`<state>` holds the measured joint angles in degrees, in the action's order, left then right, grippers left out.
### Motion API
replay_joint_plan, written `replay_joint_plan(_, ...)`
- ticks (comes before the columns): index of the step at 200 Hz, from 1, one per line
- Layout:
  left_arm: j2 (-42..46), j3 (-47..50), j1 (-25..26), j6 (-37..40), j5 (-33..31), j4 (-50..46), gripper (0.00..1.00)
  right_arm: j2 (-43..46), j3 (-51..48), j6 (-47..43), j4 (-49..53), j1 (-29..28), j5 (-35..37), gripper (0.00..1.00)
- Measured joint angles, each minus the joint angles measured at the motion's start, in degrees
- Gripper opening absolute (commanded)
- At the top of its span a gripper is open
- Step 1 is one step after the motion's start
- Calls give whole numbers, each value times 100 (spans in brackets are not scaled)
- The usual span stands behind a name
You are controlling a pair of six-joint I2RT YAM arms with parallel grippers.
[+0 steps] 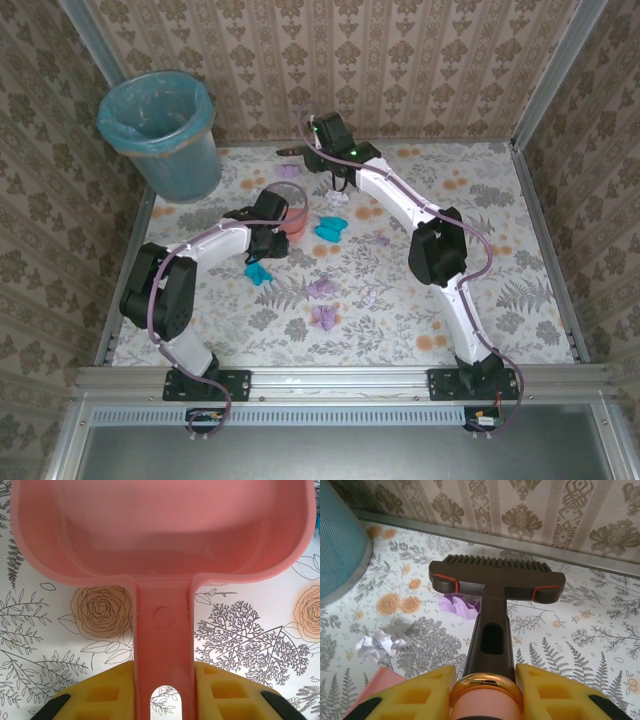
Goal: Sweep away the paper scraps from the table
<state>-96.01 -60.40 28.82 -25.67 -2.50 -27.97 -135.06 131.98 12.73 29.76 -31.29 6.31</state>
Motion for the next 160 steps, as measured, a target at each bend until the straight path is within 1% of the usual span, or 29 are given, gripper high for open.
replay_joint_plan(39, 0, 0, 0, 4, -55, 0, 0, -33, 4, -157, 352, -118, 52, 0)
replay_joint_plan(55, 0, 0, 0, 4, -90, 0, 0, 2, -146, -214, 310, -166, 55, 0)
replay_joint_plan(97, 0, 0, 0, 4, -201, -7, 0, 619, -1567, -254, -240, -280, 122, 0)
replay_joint_plan(160, 0, 0, 0, 7, -254, -9, 0, 1821, -3115, -229, -507, -444, 205, 0)
